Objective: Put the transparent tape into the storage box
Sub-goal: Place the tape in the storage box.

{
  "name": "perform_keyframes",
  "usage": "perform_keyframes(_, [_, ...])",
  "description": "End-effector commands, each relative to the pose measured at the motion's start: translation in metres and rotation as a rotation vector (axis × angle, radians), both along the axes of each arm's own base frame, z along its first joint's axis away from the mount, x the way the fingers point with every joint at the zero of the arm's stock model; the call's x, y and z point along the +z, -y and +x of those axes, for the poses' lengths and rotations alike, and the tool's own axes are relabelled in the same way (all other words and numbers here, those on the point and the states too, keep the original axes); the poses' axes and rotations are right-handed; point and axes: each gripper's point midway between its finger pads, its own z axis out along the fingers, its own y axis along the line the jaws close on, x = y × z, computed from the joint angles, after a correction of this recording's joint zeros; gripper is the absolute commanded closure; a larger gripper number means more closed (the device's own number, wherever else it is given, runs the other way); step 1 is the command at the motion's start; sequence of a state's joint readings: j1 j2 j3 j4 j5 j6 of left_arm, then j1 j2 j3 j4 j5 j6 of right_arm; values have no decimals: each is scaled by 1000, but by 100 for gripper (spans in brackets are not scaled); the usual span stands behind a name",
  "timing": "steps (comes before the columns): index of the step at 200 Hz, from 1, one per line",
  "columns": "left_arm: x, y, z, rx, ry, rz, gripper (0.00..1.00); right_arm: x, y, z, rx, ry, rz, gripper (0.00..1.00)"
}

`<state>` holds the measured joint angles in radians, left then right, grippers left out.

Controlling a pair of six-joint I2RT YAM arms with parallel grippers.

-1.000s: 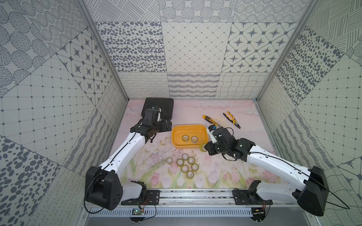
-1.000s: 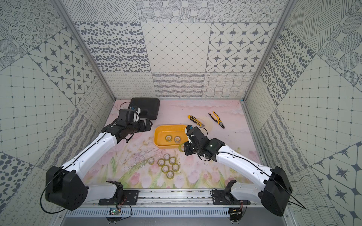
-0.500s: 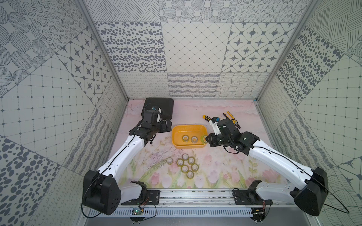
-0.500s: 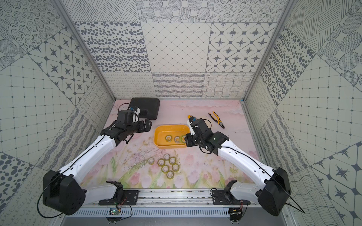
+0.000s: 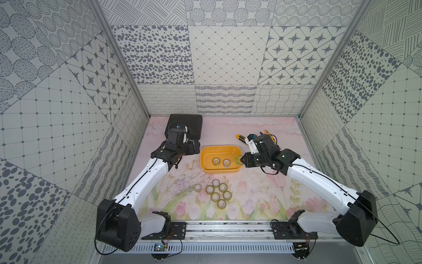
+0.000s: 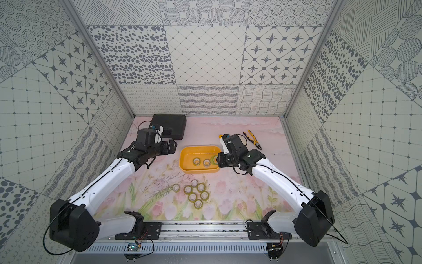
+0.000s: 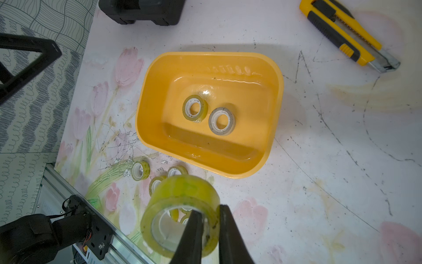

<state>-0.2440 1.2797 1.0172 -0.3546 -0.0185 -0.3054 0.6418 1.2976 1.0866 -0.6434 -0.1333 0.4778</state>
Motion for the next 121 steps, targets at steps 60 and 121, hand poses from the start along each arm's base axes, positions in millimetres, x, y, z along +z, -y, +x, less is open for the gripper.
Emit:
perform_keyframes(60, [8,0,7,4,47,28,1,9,0,8,-6,11,27,98])
perform_keyframes(121, [11,-3,6,17,59,33,1,9,-9,20,14,15,12,98])
